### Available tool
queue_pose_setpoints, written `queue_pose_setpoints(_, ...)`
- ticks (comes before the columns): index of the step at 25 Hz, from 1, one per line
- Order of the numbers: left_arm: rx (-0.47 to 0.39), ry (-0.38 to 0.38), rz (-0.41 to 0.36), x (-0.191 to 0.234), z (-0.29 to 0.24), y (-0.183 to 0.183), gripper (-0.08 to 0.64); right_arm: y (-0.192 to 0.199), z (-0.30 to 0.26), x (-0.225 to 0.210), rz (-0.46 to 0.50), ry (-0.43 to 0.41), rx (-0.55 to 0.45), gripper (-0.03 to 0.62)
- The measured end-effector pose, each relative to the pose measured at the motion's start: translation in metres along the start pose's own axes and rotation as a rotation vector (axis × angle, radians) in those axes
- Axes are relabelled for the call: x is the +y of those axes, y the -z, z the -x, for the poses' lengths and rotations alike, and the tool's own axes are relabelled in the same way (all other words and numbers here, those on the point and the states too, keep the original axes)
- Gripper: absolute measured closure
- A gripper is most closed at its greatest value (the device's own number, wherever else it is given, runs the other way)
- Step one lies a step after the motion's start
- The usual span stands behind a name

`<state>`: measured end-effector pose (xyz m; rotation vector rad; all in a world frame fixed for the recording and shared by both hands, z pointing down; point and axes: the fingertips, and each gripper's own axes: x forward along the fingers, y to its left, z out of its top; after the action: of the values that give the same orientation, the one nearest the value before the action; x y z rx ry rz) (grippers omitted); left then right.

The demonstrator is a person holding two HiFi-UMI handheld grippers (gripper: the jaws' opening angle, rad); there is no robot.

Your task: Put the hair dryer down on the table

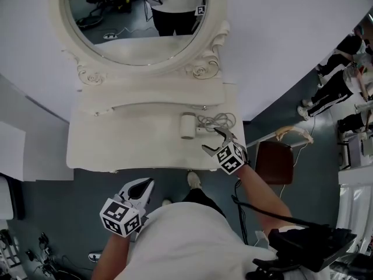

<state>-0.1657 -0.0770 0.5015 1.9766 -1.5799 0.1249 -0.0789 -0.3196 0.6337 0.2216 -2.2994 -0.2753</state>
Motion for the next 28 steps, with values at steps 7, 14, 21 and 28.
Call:
queue_pose_setpoints(7, 0.011, 0.053, -0.043, -0.009, 0.027, 0.018, 0.561, 0.004, 0.053, 0.080, -0.172, 0.038, -0.045, 0.418)
queue_pose_setpoints(14, 0.049, 0.109, -0.102, -0.026, 0.045, 0.044, 0.561, 0.006, 0.097, 0.177, -0.342, 0.001, -0.064, 0.592)
queue_pose_setpoints(21, 0.076, 0.145, -0.187, -0.048, 0.054, 0.065, 0.561, -0.015, 0.128, 0.243, -0.374, -0.073, -0.103, 0.592)
queue_pose_setpoints(28, 0.097, 0.168, -0.215, -0.063, 0.063, 0.079, 0.561, -0.029, 0.149, 0.262, -0.343, -0.081, -0.132, 0.592)
